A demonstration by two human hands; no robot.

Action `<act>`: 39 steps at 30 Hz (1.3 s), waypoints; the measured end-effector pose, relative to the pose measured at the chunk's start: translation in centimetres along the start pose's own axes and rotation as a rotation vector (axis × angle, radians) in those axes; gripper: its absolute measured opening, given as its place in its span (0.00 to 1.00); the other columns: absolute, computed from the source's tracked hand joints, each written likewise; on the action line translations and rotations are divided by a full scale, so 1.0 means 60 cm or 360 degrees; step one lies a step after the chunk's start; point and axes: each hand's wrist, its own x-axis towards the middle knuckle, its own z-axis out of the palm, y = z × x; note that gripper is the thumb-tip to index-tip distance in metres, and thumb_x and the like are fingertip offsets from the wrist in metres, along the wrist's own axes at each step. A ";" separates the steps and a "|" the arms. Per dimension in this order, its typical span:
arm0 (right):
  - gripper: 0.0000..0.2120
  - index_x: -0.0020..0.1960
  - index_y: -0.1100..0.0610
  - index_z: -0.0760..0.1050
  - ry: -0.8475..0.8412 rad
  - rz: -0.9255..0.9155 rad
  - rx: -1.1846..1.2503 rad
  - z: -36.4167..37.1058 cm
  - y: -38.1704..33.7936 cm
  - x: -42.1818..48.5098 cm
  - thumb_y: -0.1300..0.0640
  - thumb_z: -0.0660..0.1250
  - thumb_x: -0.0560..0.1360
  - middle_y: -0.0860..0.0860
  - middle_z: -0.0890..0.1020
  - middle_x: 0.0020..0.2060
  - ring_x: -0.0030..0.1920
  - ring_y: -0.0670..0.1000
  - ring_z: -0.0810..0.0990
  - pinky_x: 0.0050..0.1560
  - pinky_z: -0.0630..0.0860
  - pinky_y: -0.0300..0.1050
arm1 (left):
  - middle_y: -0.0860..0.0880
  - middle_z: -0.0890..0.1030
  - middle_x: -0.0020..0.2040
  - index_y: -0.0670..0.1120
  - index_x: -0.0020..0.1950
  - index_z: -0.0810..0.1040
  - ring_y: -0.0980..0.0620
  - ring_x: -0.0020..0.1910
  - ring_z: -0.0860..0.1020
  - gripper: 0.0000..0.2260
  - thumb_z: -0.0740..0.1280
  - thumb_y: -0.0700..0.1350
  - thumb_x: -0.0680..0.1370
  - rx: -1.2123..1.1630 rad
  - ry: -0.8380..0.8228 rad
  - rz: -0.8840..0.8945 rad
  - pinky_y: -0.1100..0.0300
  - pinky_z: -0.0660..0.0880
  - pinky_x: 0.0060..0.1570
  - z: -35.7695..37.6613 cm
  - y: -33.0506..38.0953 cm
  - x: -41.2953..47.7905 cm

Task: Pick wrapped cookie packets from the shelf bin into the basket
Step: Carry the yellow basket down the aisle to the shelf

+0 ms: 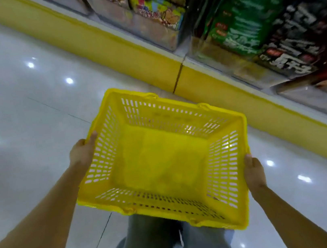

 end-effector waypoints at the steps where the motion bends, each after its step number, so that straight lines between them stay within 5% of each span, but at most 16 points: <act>1: 0.24 0.56 0.69 0.71 0.0010 -0.0080 -0.0003 -0.011 -0.025 -0.022 0.49 0.50 0.81 0.70 0.75 0.55 0.57 0.68 0.73 0.55 0.68 0.56 | 0.31 0.75 0.58 0.34 0.57 0.75 0.34 0.59 0.72 0.27 0.56 0.59 0.79 -0.0002 0.0039 -0.0007 0.48 0.67 0.57 -0.036 0.002 -0.014; 7: 0.22 0.45 0.57 0.74 -0.0038 -0.0438 0.0035 -0.044 -0.209 -0.191 0.42 0.50 0.80 0.63 0.79 0.48 0.51 0.64 0.75 0.47 0.68 0.52 | 0.29 0.75 0.58 0.32 0.56 0.76 0.33 0.60 0.71 0.27 0.55 0.57 0.80 -0.0238 0.0293 -0.0039 0.47 0.66 0.59 -0.271 -0.011 -0.099; 11: 0.26 0.50 0.56 0.76 -0.0120 -0.0659 0.0036 -0.040 -0.338 -0.301 0.38 0.48 0.79 0.58 0.77 0.43 0.46 0.62 0.75 0.45 0.69 0.52 | 0.31 0.75 0.59 0.33 0.59 0.74 0.35 0.61 0.72 0.26 0.55 0.56 0.80 -0.0598 0.0511 -0.0069 0.47 0.66 0.60 -0.415 -0.047 -0.172; 15: 0.24 0.30 0.53 0.64 -0.0106 -0.1021 -0.0036 -0.023 -0.473 -0.413 0.41 0.49 0.80 0.55 0.66 0.27 0.35 0.57 0.67 0.35 0.60 0.49 | 0.32 0.76 0.58 0.36 0.59 0.75 0.36 0.60 0.73 0.24 0.54 0.55 0.81 -0.0806 0.0805 -0.0115 0.49 0.67 0.57 -0.528 -0.099 -0.233; 19: 0.26 0.45 0.66 0.77 -0.0099 -0.1325 -0.0066 0.009 -0.613 -0.505 0.44 0.52 0.80 0.71 0.76 0.41 0.43 0.67 0.75 0.42 0.70 0.56 | 0.31 0.78 0.53 0.35 0.55 0.76 0.36 0.57 0.75 0.26 0.53 0.57 0.81 -0.1013 0.0977 -0.0162 0.45 0.69 0.57 -0.618 -0.131 -0.243; 22: 0.26 0.46 0.64 0.76 -0.0190 -0.1531 -0.0121 0.042 -0.712 -0.547 0.43 0.51 0.80 0.67 0.79 0.45 0.48 0.64 0.77 0.43 0.68 0.52 | 0.30 0.77 0.54 0.33 0.55 0.76 0.35 0.58 0.74 0.28 0.52 0.57 0.81 -0.1079 0.1066 -0.0218 0.42 0.69 0.59 -0.678 -0.139 -0.224; 25: 0.28 0.42 0.66 0.75 -0.0259 -0.1664 -0.0132 0.088 -0.810 -0.578 0.43 0.51 0.80 0.63 0.78 0.39 0.39 0.57 0.73 0.39 0.61 0.49 | 0.28 0.75 0.56 0.33 0.57 0.75 0.33 0.58 0.73 0.24 0.51 0.53 0.82 -0.1028 0.1153 -0.0202 0.43 0.67 0.58 -0.728 -0.143 -0.197; 30: 0.24 0.29 0.54 0.64 -0.0453 -0.1780 -0.0219 0.181 -0.962 -0.647 0.41 0.53 0.78 0.53 0.70 0.28 0.37 0.54 0.70 0.40 0.62 0.48 | 0.25 0.72 0.56 0.29 0.53 0.73 0.30 0.57 0.72 0.28 0.52 0.55 0.82 -0.1277 0.1297 -0.0473 0.41 0.67 0.56 -0.792 -0.151 -0.153; 34: 0.25 0.28 0.54 0.55 -0.0560 -0.1895 -0.0265 0.265 -1.052 -0.710 0.42 0.54 0.79 0.50 0.61 0.24 0.27 0.50 0.61 0.32 0.54 0.47 | 0.26 0.74 0.52 0.27 0.53 0.73 0.46 0.45 0.68 0.24 0.52 0.49 0.83 -0.1319 0.1371 -0.0480 0.48 0.63 0.47 -0.849 -0.153 -0.111; 39: 0.24 0.28 0.52 0.58 -0.0615 -0.1911 -0.0389 0.390 -1.152 -0.791 0.42 0.53 0.79 0.50 0.64 0.25 0.28 0.49 0.63 0.32 0.56 0.47 | 0.37 0.69 0.41 0.37 0.44 0.72 0.46 0.42 0.65 0.18 0.54 0.50 0.82 -0.1482 0.1457 -0.0536 0.56 0.59 0.40 -0.946 -0.196 -0.024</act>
